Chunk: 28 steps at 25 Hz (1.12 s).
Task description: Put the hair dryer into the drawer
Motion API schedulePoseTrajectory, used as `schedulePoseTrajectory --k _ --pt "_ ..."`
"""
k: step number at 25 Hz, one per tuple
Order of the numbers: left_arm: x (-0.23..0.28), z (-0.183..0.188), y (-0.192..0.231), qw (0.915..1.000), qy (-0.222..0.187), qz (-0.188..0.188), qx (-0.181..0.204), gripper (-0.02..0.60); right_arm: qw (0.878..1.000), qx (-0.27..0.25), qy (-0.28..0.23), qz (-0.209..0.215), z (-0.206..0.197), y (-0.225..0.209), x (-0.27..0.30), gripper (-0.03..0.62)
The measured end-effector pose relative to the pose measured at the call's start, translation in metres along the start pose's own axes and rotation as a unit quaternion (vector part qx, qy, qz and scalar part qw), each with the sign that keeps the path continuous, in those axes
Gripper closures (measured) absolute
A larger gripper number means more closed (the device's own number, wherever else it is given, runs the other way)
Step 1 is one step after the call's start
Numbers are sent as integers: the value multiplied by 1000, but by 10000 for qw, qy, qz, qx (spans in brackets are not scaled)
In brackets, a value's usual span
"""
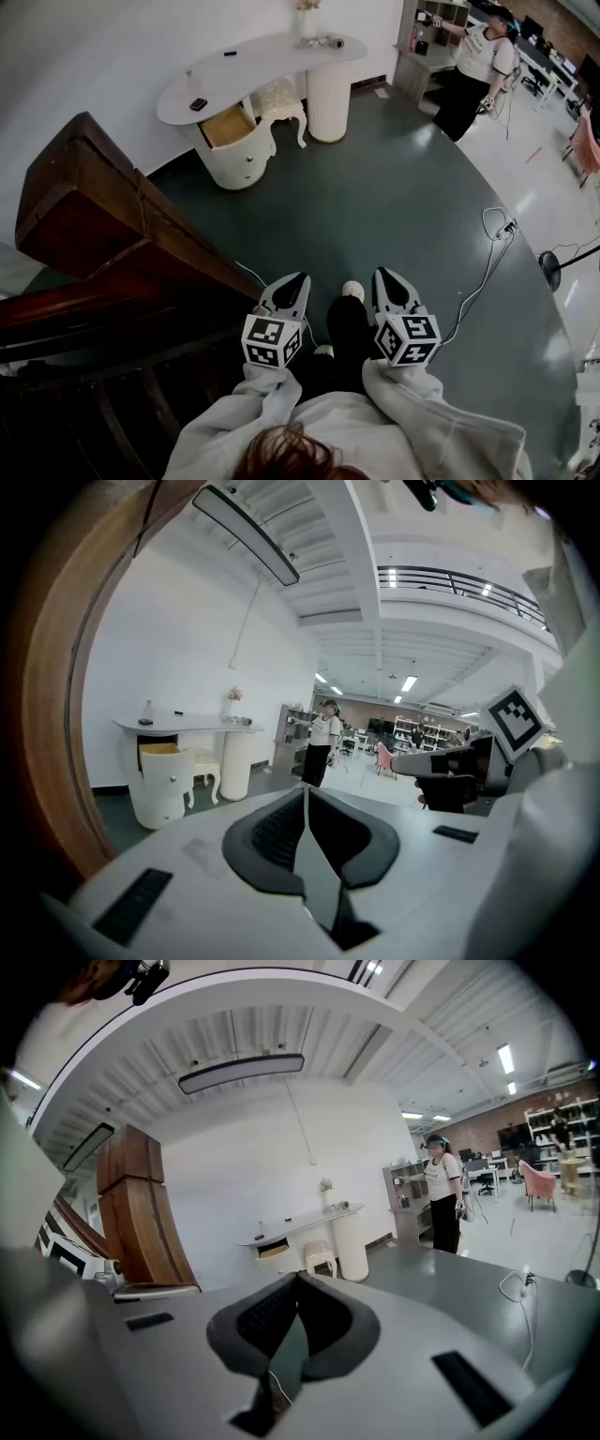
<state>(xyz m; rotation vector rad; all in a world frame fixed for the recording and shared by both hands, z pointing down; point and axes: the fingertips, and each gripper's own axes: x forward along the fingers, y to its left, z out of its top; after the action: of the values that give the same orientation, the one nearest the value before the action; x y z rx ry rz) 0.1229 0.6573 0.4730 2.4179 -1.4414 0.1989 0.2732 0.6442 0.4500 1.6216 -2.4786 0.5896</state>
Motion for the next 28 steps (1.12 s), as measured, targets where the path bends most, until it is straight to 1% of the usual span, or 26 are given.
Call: schedulePoseTrajectory --k 5,10,14,18,22,28 --pt "33 7 8 9999 -18 94 -93 557 9999 -38 97 106 10 -18 30 545" --pt "78 22 29 9995 -33 264 -197 557 9998 -80 141 143 34 -47 71 545" --pt "118 38 37 9991 -153 280 -295 557 9996 -92 200 155 49 -75 105 545" --pt "155 50 46 9990 -101 326 -300 557 9990 -127 299 317 65 -91 141 545" --pt "182 61 52 9986 -70 416 -325 557 9987 -123 336 366 81 -109 167 545" --pt "214 73 72 9971 -28 659 -381 557 9980 -83 417 463 96 -130 199 545"
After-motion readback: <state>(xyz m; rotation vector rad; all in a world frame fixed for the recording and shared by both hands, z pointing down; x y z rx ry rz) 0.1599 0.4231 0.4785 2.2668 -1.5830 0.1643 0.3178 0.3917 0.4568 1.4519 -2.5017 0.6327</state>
